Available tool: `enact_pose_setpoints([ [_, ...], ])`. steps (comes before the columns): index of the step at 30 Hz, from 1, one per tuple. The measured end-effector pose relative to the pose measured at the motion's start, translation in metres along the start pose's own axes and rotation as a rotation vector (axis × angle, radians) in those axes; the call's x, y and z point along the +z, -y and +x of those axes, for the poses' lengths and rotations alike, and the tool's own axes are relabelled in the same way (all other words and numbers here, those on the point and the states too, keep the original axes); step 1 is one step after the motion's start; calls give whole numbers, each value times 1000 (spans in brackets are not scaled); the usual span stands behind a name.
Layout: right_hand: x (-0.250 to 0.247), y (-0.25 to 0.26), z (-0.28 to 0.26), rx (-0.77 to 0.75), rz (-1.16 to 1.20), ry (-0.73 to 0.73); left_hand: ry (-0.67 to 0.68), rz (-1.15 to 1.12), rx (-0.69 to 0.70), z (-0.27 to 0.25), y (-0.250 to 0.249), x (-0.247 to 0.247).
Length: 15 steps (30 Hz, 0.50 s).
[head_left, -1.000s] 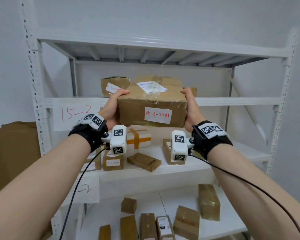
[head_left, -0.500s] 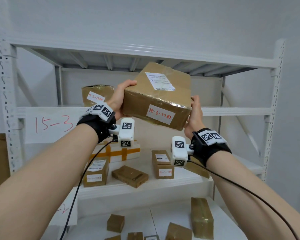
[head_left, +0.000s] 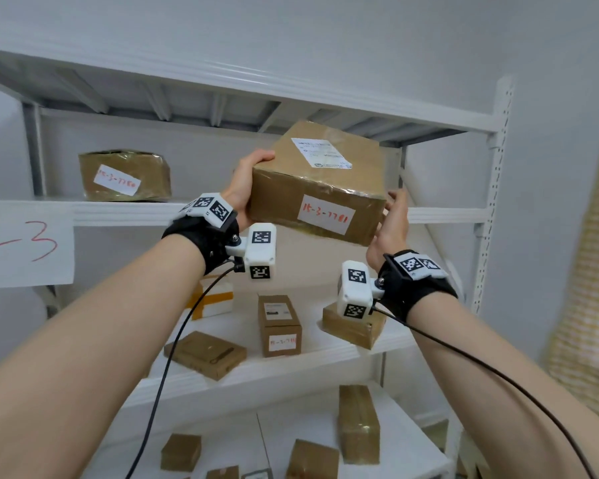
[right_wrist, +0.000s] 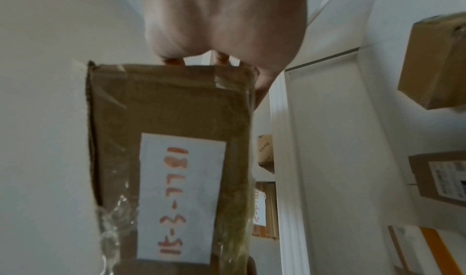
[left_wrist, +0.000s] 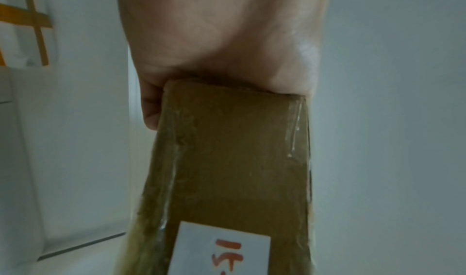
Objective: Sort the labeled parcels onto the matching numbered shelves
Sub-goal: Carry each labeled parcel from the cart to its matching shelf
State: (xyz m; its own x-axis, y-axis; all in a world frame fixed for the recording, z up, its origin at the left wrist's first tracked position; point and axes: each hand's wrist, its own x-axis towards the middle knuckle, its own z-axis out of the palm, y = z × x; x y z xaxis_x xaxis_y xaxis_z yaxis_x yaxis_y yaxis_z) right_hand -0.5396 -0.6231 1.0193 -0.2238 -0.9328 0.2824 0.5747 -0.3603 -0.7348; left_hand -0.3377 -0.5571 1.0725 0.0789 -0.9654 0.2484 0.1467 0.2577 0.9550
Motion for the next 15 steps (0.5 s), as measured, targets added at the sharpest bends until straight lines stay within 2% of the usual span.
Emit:
enact_pose_setpoints([
  [5, -6, 6, 14, -78, 35, -85, 31, -35, -13, 29, 9, 14],
  [15, -10, 20, 47, -213, -3, -164, 110, -48, -32, 78, 20, 57],
])
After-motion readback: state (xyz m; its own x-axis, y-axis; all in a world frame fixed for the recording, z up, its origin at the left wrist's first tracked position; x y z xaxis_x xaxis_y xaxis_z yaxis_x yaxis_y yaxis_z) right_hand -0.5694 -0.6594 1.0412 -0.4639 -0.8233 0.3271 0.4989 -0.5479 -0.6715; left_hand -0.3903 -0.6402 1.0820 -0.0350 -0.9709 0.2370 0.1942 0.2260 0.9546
